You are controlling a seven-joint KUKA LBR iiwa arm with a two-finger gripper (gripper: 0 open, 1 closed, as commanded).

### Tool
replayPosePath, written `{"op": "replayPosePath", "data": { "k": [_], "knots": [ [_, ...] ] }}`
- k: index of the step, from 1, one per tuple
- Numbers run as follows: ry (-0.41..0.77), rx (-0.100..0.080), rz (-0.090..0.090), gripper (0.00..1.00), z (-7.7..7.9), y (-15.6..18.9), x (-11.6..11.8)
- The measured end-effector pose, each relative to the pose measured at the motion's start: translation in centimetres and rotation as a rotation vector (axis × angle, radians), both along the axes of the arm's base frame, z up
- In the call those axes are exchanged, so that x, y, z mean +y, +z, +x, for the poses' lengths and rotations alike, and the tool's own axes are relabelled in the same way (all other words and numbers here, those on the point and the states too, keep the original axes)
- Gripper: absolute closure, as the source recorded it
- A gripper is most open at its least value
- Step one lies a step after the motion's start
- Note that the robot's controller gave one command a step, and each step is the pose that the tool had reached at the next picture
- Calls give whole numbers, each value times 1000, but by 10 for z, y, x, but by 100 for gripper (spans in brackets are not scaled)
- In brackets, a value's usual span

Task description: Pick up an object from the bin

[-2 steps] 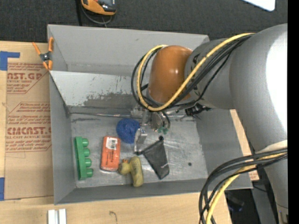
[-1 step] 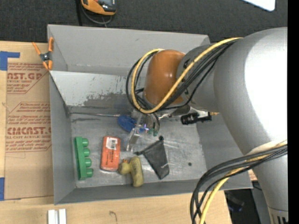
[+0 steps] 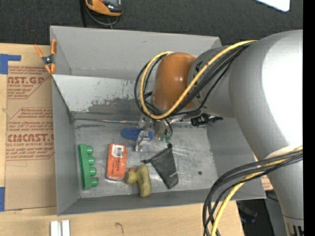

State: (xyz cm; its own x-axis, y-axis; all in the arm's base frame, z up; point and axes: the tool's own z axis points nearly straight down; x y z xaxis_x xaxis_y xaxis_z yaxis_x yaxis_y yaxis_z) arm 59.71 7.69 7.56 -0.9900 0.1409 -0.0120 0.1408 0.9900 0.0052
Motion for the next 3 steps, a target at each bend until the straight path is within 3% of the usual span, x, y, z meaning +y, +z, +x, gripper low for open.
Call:
{"op": "replayPosePath", "data": {
  "k": [1, 2, 3],
  "knots": [
    [0, 0, 0, 100, 0, 0, 0],
    [1, 5, -2, 100, 2, 86, 1],
    [0, 10, -2, 100, 0, 85, 1]
  ]
}}
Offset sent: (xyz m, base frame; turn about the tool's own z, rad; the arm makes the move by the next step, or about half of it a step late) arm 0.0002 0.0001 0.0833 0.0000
